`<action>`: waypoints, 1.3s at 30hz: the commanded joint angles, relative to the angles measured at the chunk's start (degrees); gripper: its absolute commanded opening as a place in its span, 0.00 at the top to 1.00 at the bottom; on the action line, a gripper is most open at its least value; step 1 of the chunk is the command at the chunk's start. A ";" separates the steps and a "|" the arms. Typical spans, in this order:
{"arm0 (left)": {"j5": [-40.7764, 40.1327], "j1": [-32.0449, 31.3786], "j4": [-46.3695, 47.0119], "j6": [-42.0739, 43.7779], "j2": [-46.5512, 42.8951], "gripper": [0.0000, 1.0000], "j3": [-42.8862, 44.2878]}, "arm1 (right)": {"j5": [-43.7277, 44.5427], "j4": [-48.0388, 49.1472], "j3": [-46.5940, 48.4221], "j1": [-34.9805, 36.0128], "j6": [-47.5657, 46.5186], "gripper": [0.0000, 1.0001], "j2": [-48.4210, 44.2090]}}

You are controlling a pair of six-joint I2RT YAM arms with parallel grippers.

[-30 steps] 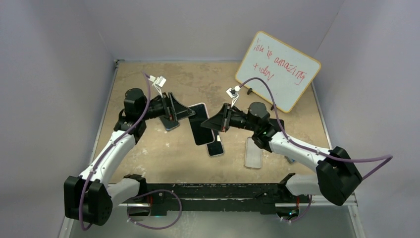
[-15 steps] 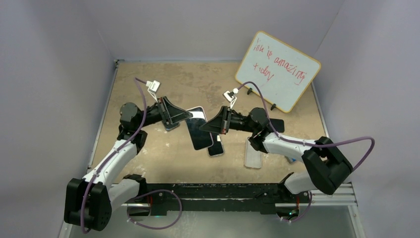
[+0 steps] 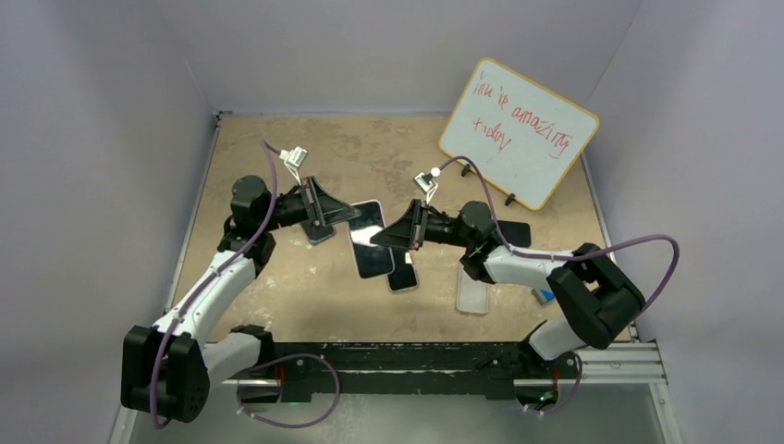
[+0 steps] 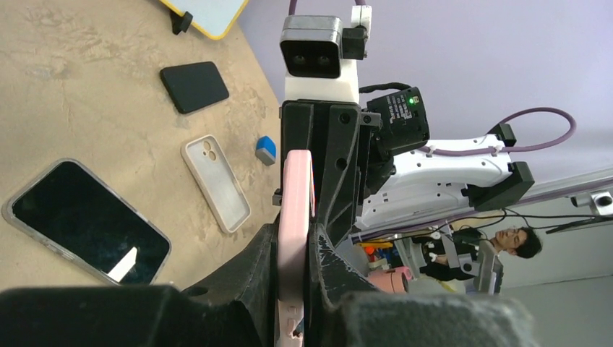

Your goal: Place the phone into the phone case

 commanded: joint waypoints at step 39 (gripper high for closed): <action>-1.04 -0.14 -8.53 5.95 3.55 1.00 -0.47 | 11.28 1.29 5.34 -3.17 3.49 1.00 2.51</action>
